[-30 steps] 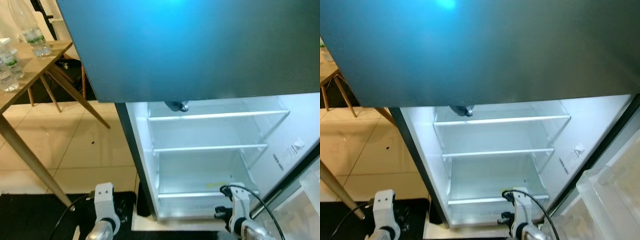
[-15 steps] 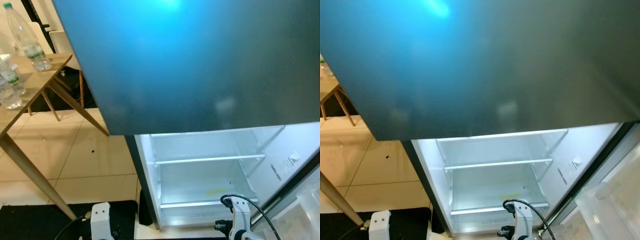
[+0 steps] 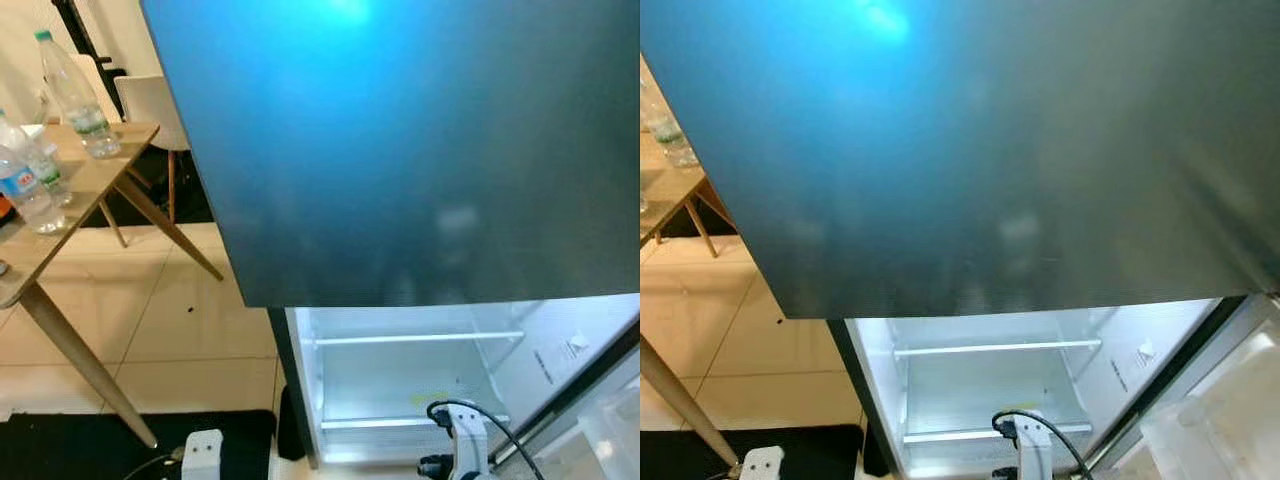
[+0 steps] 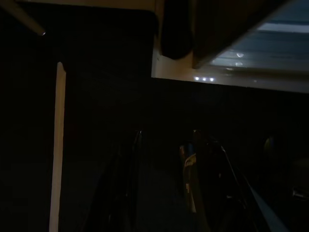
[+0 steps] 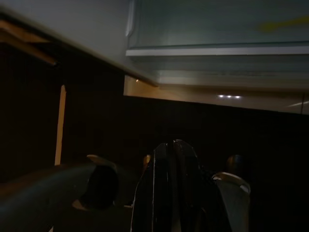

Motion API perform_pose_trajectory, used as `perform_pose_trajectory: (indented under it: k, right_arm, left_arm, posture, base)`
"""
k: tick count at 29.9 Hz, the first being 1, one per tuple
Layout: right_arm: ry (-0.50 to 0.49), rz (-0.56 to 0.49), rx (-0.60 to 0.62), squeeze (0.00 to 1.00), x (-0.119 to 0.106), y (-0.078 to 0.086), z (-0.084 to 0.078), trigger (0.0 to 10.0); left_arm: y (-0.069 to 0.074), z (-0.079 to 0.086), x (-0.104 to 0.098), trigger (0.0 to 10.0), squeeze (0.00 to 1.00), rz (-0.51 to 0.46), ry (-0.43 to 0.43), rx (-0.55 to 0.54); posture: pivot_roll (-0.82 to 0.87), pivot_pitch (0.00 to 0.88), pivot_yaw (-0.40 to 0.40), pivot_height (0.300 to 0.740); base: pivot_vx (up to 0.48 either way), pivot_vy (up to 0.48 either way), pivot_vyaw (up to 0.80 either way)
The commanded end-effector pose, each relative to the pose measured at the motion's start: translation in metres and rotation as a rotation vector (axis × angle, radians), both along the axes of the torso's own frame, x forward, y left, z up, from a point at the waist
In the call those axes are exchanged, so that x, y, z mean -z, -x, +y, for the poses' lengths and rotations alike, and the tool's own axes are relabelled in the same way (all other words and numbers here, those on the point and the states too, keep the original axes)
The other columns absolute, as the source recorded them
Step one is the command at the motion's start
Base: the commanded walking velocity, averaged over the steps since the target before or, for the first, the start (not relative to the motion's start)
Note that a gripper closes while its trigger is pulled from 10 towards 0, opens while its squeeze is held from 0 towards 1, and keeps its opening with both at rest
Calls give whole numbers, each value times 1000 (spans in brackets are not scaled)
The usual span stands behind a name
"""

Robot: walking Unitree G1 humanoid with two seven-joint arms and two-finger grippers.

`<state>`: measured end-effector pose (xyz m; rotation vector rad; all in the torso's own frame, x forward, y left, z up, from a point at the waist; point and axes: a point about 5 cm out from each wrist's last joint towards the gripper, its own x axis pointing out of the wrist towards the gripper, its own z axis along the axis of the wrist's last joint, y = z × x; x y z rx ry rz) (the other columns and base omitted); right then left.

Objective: Restocking fridge

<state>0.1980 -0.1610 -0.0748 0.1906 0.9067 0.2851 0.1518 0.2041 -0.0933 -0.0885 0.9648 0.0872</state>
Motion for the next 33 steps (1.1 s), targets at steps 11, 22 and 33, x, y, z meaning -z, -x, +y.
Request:
perform_pose_trajectory:
  k: [11,22,33]
  right_arm:
    - [36,75,-46,0,9,16,5,10000]
    - [49,96,-36,0,11,20,3,10000]
    - [133,87,-27,0,11,17,-5,10000]
  left_arm:
    - [2,-9,3,10000,0,35,6,38]
    - [8,-12,6,10000,0,68,13,23]
    - [7,-10,6,10000,0,75,-8,44]
  posture:
    - [-13,20,33,740]
    - [-10,30,29,740]
    - [-10,38,24,740]
  base:
    - [0,0,0]
    - [0,0,0]
    - [0,0,0]
